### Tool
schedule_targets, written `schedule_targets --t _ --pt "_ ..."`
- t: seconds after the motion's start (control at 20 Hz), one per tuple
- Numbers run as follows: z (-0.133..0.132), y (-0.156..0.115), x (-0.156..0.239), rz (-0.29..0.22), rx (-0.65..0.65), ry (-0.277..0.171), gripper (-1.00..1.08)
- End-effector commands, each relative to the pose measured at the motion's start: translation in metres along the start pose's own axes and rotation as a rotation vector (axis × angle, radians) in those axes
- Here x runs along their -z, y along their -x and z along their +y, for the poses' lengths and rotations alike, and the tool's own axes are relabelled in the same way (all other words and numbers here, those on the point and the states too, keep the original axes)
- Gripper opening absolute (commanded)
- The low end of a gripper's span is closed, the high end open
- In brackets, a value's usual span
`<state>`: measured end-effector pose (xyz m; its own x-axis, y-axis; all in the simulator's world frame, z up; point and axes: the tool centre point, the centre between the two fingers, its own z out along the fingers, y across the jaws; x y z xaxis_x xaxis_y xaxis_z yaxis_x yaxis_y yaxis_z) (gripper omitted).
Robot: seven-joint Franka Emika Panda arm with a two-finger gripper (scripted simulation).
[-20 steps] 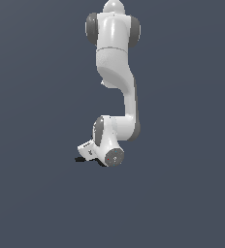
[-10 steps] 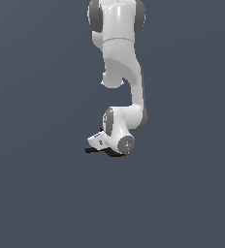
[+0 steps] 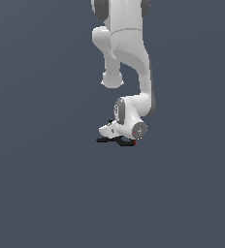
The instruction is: Pick up the object and move it to a goal position.
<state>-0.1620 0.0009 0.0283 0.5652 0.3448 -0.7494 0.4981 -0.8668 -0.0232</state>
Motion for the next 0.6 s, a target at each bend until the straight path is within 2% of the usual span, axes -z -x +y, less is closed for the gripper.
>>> schedule_targets --t 0.0,0.3,0.55 --pt "-0.019 0.005 -0.004 0.002 -0.001 0.001 -1.0" --pt "-0.054 0.012 -0.012 0.001 -0.001 0.001 -1.0" --pt "-0.072 0.015 -0.016 0.002 -0.001 0.0 -1.0"
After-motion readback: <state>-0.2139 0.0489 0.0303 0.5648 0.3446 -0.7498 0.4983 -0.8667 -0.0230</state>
